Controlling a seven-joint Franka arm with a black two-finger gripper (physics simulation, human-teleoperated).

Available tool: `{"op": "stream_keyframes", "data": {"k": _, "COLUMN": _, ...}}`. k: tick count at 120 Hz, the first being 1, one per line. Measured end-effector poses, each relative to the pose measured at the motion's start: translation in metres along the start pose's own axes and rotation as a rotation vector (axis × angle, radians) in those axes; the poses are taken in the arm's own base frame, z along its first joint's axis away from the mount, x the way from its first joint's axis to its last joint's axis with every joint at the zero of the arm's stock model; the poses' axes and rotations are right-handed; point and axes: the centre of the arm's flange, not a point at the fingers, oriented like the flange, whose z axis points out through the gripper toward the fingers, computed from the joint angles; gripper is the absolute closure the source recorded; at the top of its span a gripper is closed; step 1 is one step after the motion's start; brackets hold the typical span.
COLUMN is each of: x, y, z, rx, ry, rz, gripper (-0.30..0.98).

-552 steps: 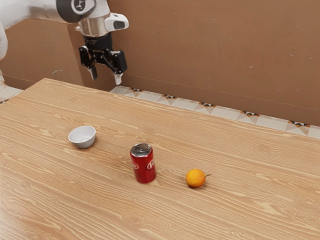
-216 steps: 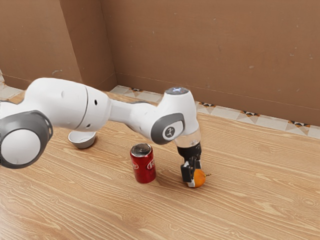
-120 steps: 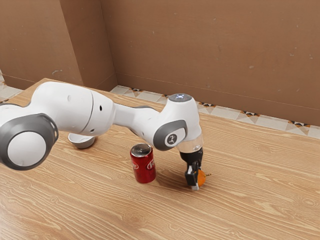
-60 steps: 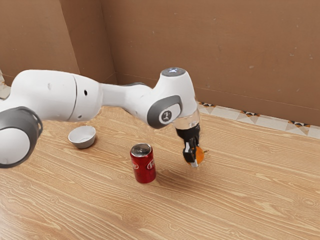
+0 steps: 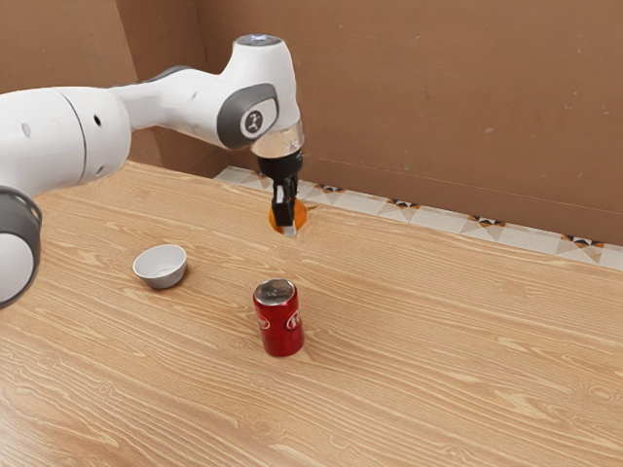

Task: Place the pear in the bowl.

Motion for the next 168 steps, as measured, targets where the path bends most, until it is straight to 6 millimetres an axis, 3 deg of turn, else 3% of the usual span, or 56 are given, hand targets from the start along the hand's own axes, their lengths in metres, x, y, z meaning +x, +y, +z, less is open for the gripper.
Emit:
{"op": "stream_keyframes", "data": {"k": 12, "x": 0.036, "y": 0.017, "z": -0.006, "rx": 0.004, "ry": 0.022, "rz": -0.053, "gripper": 0.42}}
{"op": "stream_keyframes", "data": {"k": 31, "x": 0.099, "y": 0.042, "z": 0.002, "rx": 0.024, "ry": 0.062, "rz": -0.138, "gripper": 0.42}}
{"op": "stream_keyframes", "data": {"k": 55, "x": 0.150, "y": 0.048, "z": 0.034, "rx": 0.081, "ry": 0.100, "rz": -0.178, "gripper": 0.41}}
{"op": "stream_keyframes", "data": {"k": 69, "x": 0.165, "y": 0.045, "z": 0.055, "rx": 0.094, "ry": 0.106, "rz": -0.174, "gripper": 0.41}}
{"op": "stream_keyframes", "data": {"k": 103, "x": 0.242, "y": 0.060, "z": 0.088, "rx": 0.060, "ry": 0.053, "rz": -0.232, "gripper": 0.41}}
{"op": "stream_keyframes", "data": {"k": 140, "x": 0.285, "y": 0.058, "z": 0.103, "rx": 0.043, "ry": 0.049, "rz": -0.223, "gripper": 0.41}}
{"op": "stream_keyframes", "data": {"k": 168, "x": 0.309, "y": 0.080, "z": 0.121, "rx": 0.032, "ry": 0.070, "rz": -0.208, "gripper": 0.40}}
